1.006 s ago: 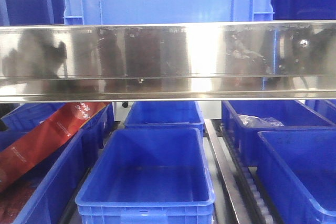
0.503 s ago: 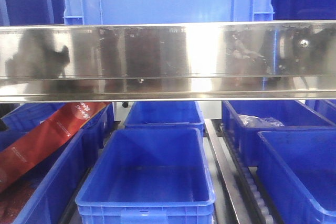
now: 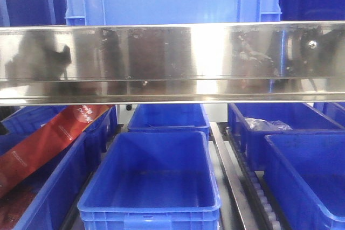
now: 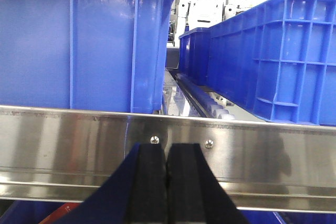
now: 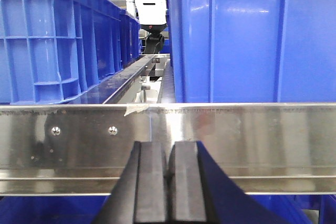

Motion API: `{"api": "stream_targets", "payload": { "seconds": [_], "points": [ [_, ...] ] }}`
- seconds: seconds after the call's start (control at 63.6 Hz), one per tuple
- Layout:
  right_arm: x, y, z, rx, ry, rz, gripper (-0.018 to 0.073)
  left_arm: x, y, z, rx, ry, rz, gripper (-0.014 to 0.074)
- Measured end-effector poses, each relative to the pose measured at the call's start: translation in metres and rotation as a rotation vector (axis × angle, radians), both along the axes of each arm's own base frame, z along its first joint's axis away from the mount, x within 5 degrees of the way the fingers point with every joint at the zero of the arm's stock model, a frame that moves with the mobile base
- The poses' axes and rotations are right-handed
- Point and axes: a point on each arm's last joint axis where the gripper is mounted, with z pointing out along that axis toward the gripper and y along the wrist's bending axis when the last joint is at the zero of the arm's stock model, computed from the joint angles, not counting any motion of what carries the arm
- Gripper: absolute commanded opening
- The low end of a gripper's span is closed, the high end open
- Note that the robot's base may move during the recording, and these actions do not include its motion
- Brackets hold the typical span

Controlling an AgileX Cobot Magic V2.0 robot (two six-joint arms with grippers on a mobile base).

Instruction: Place valve from conveyor to right shelf box

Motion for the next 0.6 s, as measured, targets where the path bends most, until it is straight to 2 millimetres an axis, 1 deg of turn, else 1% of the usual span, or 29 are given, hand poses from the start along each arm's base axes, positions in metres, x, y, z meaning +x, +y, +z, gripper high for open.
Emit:
{"api": "stream_targets", "payload": {
  "seconds": [0.597],
  "points": [
    [0.0,0.0,0.0,0.0,0.0,0.0,-0.0163,0.0,0.0,-0.0002,0.0,0.002,0.0,-0.0111]
  ]
}}
